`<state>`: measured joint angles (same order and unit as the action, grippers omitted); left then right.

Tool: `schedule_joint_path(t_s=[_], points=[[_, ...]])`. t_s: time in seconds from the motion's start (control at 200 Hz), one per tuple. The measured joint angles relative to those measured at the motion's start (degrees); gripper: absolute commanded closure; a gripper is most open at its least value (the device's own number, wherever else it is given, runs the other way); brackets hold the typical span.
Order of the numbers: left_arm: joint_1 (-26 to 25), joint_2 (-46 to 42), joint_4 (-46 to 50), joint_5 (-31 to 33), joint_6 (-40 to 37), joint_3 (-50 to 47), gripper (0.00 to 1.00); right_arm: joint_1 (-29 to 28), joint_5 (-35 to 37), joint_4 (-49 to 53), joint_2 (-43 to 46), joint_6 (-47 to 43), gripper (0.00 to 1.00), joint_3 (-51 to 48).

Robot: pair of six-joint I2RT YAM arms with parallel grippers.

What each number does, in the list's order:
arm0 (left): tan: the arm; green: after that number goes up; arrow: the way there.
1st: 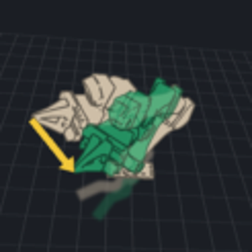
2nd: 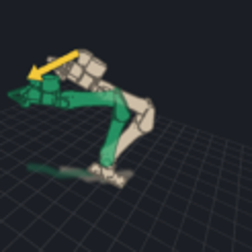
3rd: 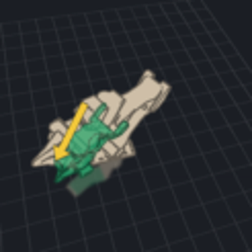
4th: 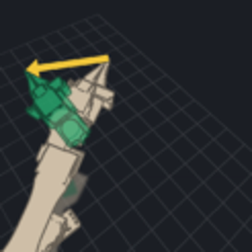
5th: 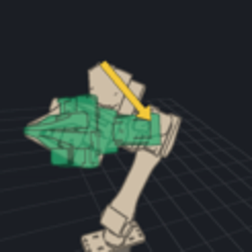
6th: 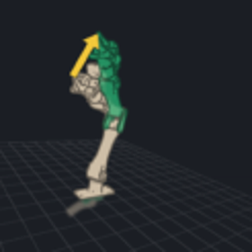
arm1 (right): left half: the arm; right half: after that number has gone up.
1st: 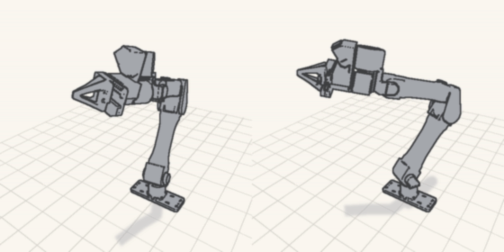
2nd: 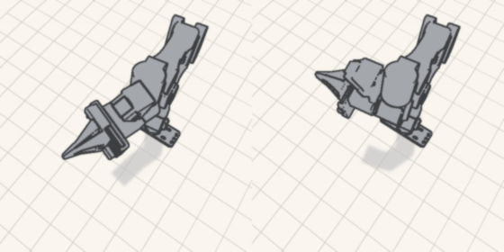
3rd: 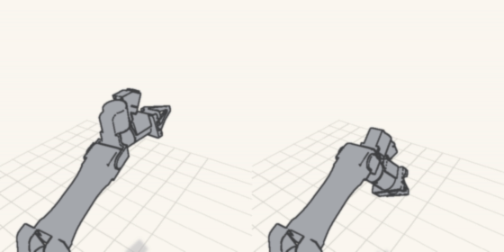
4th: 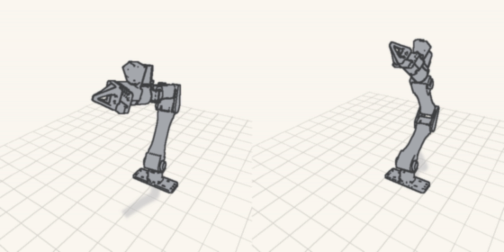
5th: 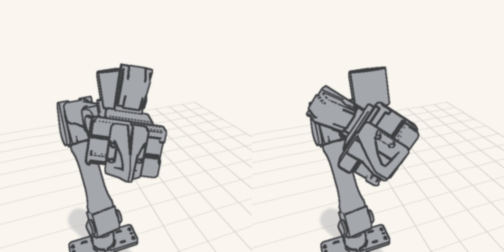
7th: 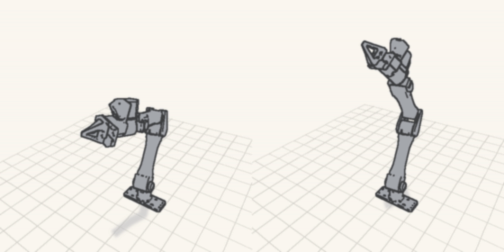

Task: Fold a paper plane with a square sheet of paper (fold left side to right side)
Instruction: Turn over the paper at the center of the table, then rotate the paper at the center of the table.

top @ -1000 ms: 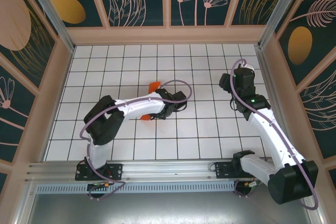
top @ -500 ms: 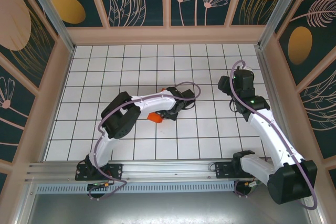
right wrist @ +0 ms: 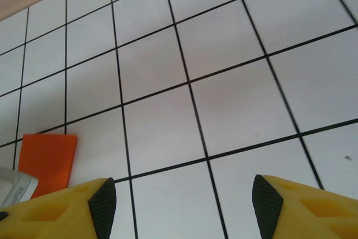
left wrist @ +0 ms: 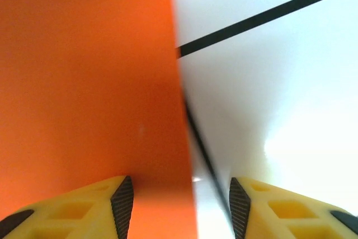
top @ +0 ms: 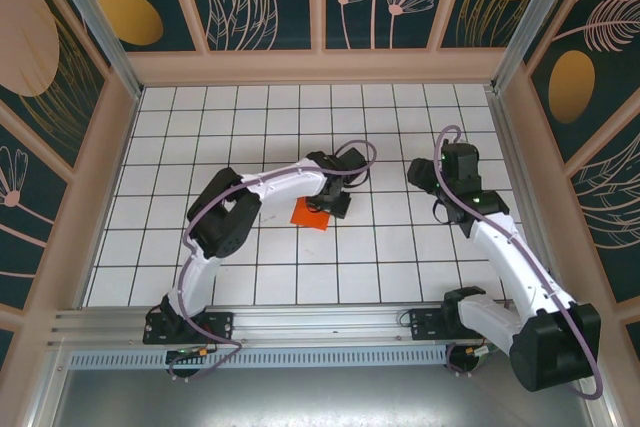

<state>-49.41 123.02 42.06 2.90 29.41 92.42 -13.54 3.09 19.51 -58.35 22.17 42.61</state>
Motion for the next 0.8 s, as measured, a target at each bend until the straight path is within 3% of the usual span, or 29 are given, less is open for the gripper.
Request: schedule_joint_path(t_s=[0.235, 0.38, 0.651, 0.801], points=[[6.4, -12.8, -16.2, -13.5, 0.4, -12.3, 0.3, -0.4, -9.9, -6.7, -6.5, 3.8, 0.25, -2.4], [12.8, -24.0, -26.6, -17.5, 1.8, -22.5, 0.26, -5.2, -11.1, -9.9, -15.1, 5.9, 0.2, -1.1], [24.6, -34.6, -45.6, -25.6, 7.8, -44.9, 0.26, -12.6, -17.3, -19.5, -31.6, 7.8, 0.31, 6.2], [26.4, -34.3, -51.4, -29.6, 11.1, -51.3, 0.28, -13.6, -20.9, -24.3, -40.5, 8.6, 0.35, 11.6]])
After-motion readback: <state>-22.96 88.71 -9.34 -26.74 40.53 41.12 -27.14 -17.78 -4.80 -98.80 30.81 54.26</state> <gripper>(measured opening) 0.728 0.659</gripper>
